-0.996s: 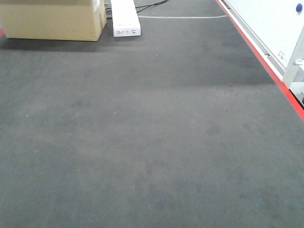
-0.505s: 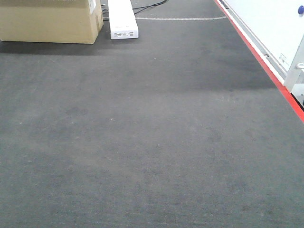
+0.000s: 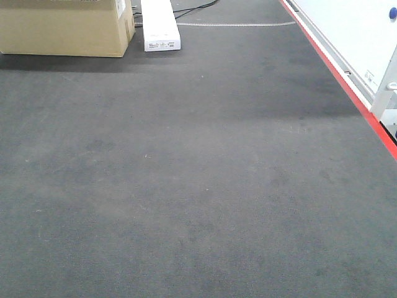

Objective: Move and align brake pads A on conveyor
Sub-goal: 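Position both held brake pads above the dark conveyor belt, then lower the left gripper's brake pad onto the belt and open it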

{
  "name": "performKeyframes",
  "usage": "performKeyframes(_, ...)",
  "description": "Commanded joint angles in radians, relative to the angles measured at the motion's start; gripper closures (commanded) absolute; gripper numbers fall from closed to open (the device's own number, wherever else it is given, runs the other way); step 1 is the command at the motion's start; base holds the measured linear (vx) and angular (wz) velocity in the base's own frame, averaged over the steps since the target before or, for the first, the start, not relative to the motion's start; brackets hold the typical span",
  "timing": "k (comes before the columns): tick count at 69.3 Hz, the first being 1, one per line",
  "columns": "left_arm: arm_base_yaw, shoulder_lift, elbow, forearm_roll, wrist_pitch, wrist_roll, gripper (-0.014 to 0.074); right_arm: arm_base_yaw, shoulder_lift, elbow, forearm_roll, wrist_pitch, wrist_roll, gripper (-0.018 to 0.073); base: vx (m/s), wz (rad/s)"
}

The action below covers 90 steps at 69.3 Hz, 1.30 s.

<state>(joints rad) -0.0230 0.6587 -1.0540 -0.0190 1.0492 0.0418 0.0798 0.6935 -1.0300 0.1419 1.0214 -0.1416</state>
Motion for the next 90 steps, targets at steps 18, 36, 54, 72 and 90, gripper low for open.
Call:
performKeyframes(18,-0.003,0.004,-0.026,-0.009,-0.127,-0.004,0.0603,-0.002,0.003,-0.028,0.006,-0.085,-0.01,0.0566,0.0,0.0)
performKeyframes(36,-0.003,0.088,-0.026,-0.059,-0.145,-0.101,0.0603,-0.002,0.003,-0.028,0.006,-0.086,-0.01,0.0566,0.0,0.0)
performKeyframes(54,-0.003,0.413,-0.026,-0.06,-0.137,-0.101,0.0603,-0.002,0.003,-0.028,0.006,-0.086,-0.01,0.0566,0.0,0.0)
performKeyframes(72,-0.003,0.753,-0.026,-0.059,-0.21,-0.101,0.0603,-0.002,0.003,-0.028,0.006,-0.086,-0.01,0.0566,0.0,0.0)
performKeyframes(90,-0.003,0.978,-0.026,-0.059,-0.264,-0.101,0.0603,-0.002,0.003,-0.028,0.006,-0.086,-0.01,0.0566,0.0,0.0)
